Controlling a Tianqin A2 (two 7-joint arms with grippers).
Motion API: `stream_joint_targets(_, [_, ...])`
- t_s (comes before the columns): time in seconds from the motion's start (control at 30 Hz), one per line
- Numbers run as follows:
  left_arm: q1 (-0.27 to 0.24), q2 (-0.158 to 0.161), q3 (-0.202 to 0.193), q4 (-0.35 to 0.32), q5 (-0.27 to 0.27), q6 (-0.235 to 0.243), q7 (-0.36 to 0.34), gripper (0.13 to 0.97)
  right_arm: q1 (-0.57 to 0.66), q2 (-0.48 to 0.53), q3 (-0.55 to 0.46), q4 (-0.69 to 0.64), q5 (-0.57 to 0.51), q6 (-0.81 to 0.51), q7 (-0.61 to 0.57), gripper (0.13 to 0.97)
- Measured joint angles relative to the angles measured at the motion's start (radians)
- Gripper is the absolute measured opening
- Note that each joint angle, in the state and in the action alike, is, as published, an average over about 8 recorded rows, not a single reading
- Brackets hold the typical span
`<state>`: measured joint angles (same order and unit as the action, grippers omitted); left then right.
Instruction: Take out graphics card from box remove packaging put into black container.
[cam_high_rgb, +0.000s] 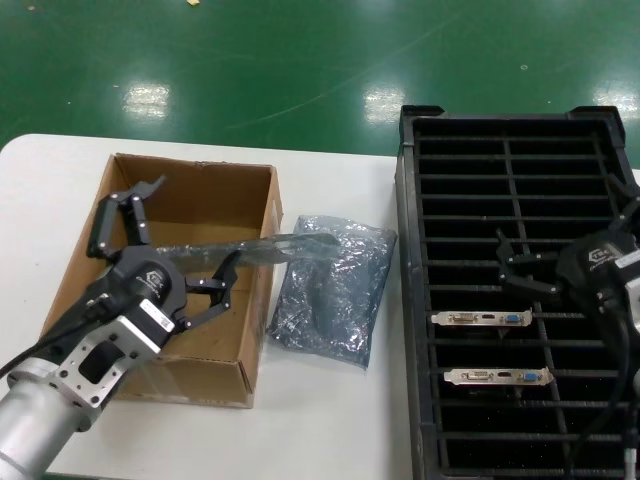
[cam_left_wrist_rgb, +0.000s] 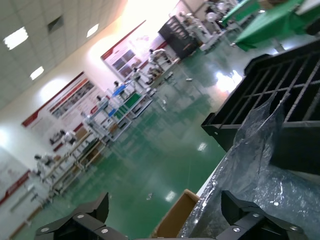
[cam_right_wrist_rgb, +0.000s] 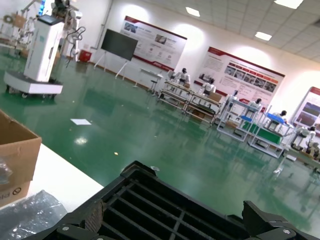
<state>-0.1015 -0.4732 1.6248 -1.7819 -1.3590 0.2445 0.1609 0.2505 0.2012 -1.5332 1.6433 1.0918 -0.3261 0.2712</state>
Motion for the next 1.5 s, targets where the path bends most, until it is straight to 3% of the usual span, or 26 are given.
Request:
stream_joint_targets(0.2, [0.015,0.026,-0.004,0.027,-0.065,-0.036,-0.024,0.793,-0.037,0.015,-0.010,-0.006,0.105,0.048,-0.040,0.966])
stream_joint_targets(0.5, [0.038,0.064,-0.009,0.067,-0.164,-0.090,-0.060,0.911,-0.093,0.037,-0.025,-0.016,0.262,0.121,-0.100,0.966])
stream_joint_targets(0.8, [0.060,0.103,-0.015,0.108,-0.261,-0.145,-0.095,0.963,-0.148,0.058,-0.040,-0.026,0.419,0.193,-0.160,0.966])
stream_joint_targets(1.2, [0.089,0.153,-0.022,0.160,-0.388,-0.215,-0.141,0.966,-0.221,0.087,-0.059,-0.038,0.623,0.287,-0.238,0.966])
stream_joint_targets(1.5, [0.095,0.162,-0.023,0.171,-0.413,-0.229,-0.151,0.966,-0.235,0.093,-0.063,-0.041,0.664,0.306,-0.254,0.966])
